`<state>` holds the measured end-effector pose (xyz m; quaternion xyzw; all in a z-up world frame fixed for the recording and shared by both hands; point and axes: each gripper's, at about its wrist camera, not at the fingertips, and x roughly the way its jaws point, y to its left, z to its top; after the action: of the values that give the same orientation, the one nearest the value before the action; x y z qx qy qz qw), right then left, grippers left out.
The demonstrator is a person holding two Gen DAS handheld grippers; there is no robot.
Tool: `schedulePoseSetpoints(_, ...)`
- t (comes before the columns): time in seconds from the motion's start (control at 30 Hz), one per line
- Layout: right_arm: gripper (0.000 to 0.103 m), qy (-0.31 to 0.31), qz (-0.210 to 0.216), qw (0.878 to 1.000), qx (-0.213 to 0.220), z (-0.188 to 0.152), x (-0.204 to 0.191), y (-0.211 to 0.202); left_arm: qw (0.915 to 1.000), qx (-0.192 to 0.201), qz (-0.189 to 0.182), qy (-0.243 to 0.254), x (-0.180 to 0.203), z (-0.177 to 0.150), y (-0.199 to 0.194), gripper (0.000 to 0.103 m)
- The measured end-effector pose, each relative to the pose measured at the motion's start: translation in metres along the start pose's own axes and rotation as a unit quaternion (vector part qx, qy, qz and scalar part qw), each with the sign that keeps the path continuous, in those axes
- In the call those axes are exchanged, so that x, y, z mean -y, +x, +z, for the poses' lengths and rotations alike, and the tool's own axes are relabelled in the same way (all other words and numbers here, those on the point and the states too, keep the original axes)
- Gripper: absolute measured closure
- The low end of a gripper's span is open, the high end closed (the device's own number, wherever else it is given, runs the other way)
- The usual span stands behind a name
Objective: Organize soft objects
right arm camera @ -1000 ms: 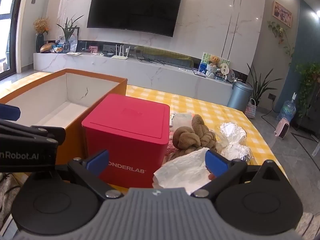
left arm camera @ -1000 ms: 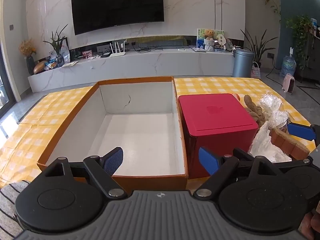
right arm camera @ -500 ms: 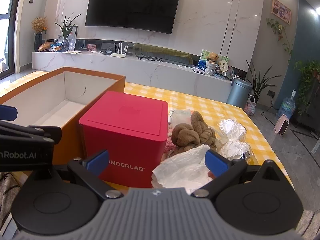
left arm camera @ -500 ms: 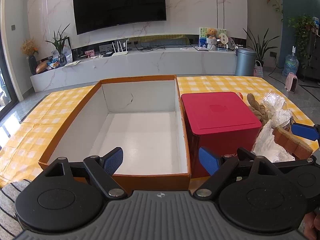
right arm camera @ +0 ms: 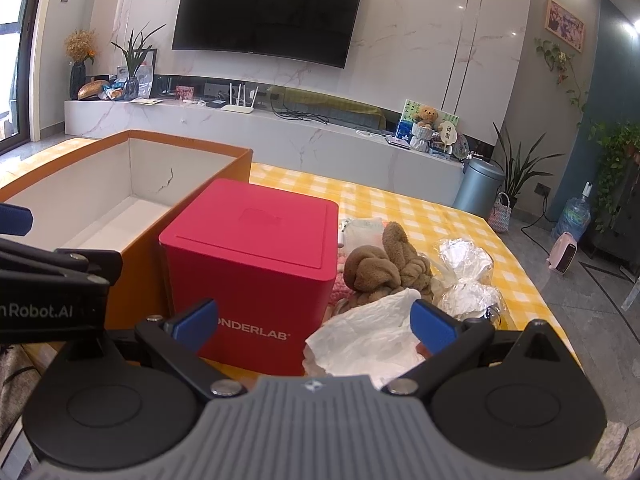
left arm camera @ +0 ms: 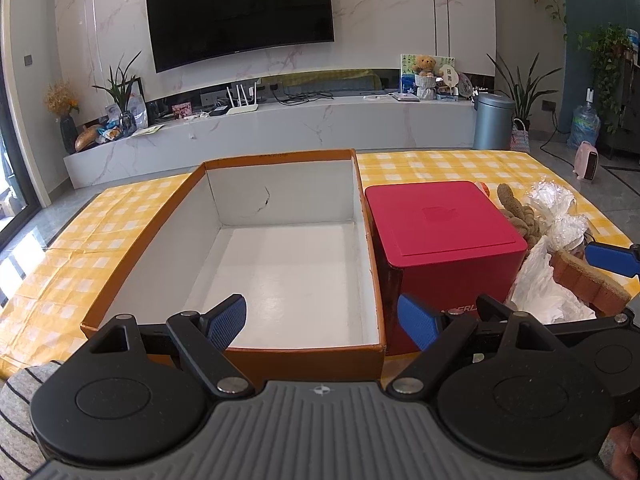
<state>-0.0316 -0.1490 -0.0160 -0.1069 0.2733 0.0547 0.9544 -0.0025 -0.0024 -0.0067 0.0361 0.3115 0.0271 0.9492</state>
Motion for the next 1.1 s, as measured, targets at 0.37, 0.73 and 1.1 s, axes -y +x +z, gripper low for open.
schedulePoseSetpoints(0.37, 0.003, 0.009, 0.007, 1.000, -0.005, 0.0005, 0.0026, 0.0005, 1.0000, -0.001, 0.000, -0.002, 0.0004, -0.0002, 0.0003, 0.003)
schedulePoseSetpoints(0.73, 0.003, 0.015, 0.009, 1.000, -0.005, -0.0005, 0.0040, 0.0014, 0.9999, -0.004, -0.003, -0.011, -0.0015, 0.0001, 0.0001, 0.003)
schedulePoseSetpoints(1.1, 0.003, 0.017, 0.005, 1.000, -0.010, -0.0010, 0.0046, 0.0049, 0.9999, -0.011, -0.003, -0.006, -0.0008, 0.0006, 0.0023, 0.003)
